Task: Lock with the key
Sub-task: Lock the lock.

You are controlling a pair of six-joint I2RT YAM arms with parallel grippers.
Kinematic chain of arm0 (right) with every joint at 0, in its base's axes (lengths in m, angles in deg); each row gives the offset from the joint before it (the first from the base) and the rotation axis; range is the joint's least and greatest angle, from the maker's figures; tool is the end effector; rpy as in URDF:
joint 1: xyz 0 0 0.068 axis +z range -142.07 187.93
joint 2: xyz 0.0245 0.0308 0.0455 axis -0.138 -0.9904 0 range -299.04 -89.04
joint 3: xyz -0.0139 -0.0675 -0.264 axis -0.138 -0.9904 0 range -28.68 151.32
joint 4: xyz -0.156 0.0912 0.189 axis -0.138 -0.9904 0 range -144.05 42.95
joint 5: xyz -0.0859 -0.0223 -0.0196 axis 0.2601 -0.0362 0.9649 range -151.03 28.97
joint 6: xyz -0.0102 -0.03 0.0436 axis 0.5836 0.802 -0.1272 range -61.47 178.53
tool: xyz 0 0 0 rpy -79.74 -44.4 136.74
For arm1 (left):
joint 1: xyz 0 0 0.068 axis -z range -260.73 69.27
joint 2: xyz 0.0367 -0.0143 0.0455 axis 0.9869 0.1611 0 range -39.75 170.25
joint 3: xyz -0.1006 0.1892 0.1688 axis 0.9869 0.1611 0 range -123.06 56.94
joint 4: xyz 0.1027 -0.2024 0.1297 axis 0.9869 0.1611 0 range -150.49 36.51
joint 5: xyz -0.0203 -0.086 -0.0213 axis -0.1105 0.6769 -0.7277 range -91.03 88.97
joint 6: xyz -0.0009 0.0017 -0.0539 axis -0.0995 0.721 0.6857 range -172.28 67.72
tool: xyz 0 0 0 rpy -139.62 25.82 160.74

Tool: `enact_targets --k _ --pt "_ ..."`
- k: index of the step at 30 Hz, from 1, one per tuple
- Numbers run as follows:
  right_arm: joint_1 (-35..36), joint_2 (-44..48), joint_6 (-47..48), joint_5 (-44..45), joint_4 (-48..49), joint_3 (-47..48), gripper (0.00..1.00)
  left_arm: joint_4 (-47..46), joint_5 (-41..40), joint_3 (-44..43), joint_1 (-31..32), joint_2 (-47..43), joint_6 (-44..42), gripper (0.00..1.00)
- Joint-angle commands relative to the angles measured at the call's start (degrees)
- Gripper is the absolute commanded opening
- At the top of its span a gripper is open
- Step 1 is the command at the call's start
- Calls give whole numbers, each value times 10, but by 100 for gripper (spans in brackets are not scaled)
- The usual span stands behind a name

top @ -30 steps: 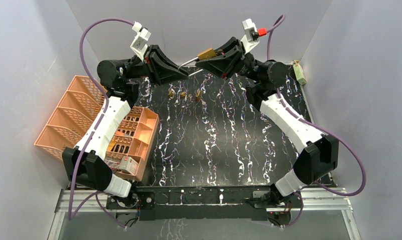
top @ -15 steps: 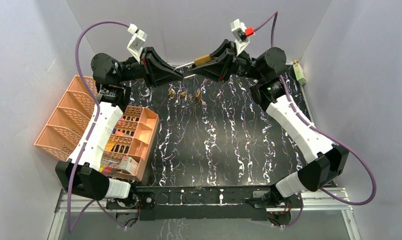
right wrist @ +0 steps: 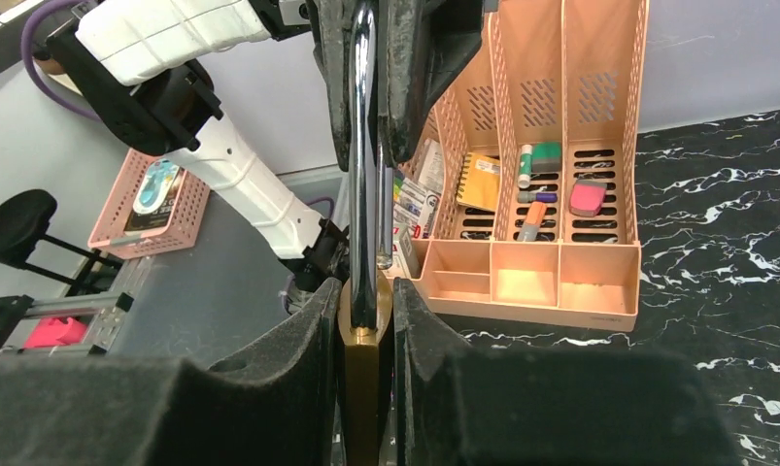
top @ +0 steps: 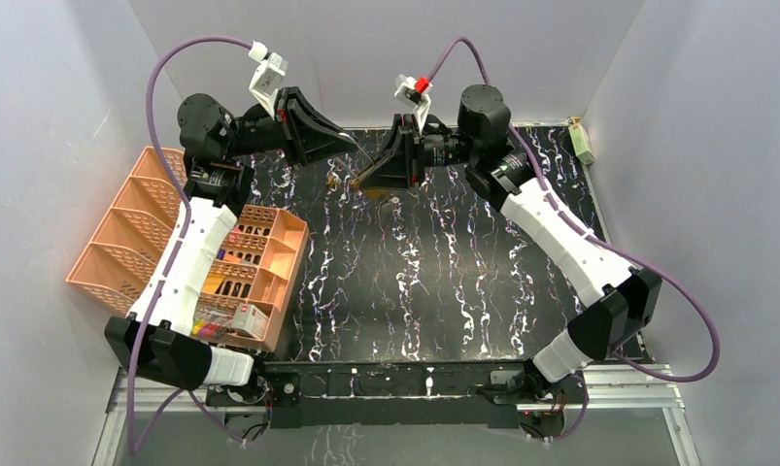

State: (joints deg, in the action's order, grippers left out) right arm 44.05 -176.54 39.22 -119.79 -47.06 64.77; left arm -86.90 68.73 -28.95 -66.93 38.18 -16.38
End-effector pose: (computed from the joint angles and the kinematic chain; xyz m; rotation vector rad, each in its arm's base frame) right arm 0.2551 0.2237 0.4719 -1.1171 1.3129 1.4831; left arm 0.2546 -0.0970 0.5137 1.0029 1.1205 -1.2970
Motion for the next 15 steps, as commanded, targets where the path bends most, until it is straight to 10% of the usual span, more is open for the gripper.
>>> enact_targets --k 1,15 --pt "9 11 -37 -55 34 -1 0 -58 -62 -10 -3 -23 15 0" --pt "-5 44 -66 -26 112 -39 0 -81 -92 10 -5 -35 26 0"
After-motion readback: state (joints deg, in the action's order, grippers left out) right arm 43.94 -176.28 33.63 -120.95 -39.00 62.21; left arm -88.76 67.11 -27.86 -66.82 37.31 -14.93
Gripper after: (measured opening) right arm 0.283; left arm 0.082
